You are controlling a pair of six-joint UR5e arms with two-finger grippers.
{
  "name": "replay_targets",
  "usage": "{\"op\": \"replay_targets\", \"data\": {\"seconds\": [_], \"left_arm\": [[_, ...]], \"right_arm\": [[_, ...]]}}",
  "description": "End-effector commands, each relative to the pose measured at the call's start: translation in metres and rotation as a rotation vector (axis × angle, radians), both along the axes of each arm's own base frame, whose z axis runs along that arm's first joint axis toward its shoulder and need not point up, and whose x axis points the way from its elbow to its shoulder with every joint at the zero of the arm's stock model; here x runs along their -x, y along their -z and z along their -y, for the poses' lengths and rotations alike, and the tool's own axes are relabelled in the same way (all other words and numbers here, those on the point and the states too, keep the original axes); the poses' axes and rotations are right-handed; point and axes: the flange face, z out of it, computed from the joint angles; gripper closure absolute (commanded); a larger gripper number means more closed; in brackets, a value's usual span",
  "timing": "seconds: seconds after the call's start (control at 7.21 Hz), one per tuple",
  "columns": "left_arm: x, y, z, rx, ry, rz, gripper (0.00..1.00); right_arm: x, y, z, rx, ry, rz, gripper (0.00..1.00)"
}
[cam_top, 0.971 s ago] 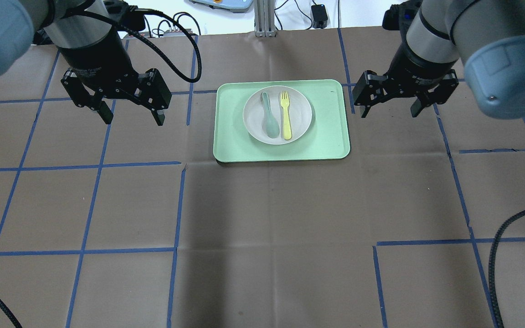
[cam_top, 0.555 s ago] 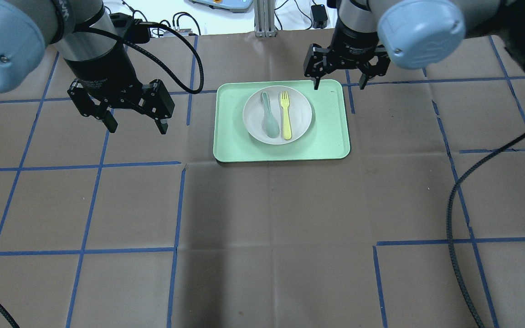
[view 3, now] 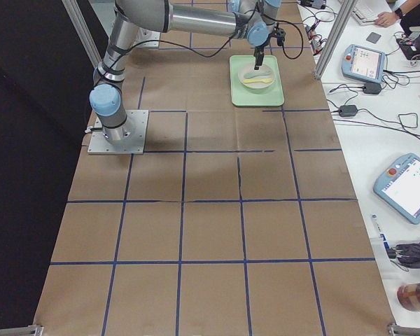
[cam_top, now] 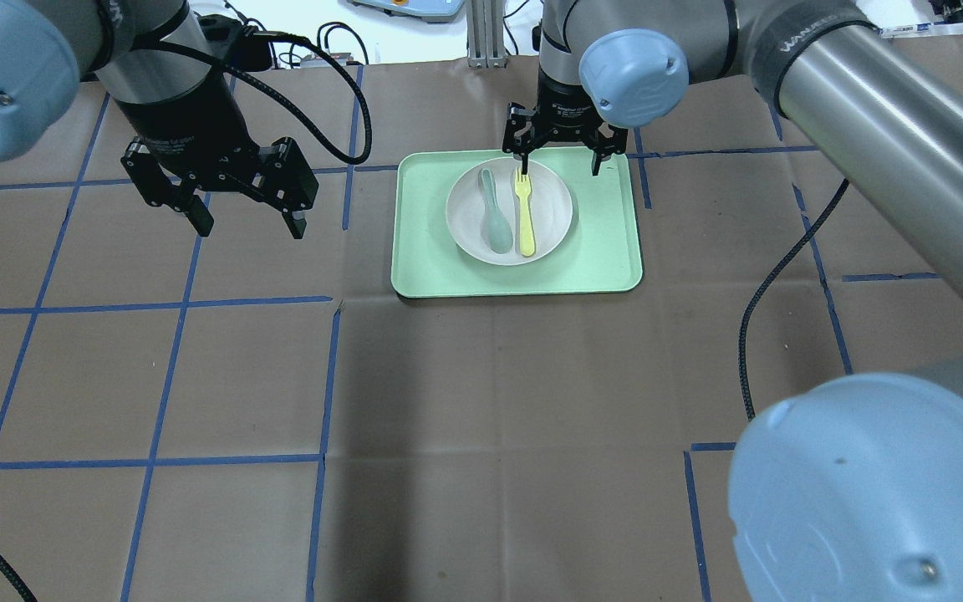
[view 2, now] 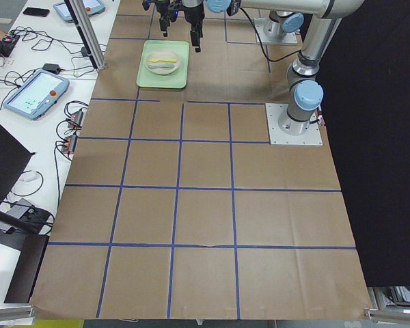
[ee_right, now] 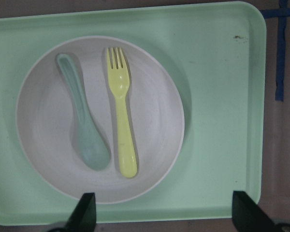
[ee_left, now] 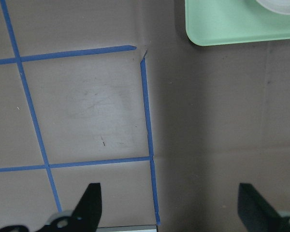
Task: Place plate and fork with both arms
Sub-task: 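Move the right gripper over the yellow fork on the plate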
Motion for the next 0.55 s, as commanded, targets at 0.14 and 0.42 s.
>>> {"op": "replay_targets", "data": {"seconds": [0.14,0.42], "left_arm": [[0.0,0.0,0.003,-0.001,-0.002,-0.007,0.0],[0.0,0.0,0.003,-0.001,-0.002,-0.009,0.0]], "right_arm": [[-0.018,0.065,0.019,0.017,-0.018,-0.015,0.0],[-0.026,0.081,0.02,0.016,-0.029,-0.015,0.29]]}}
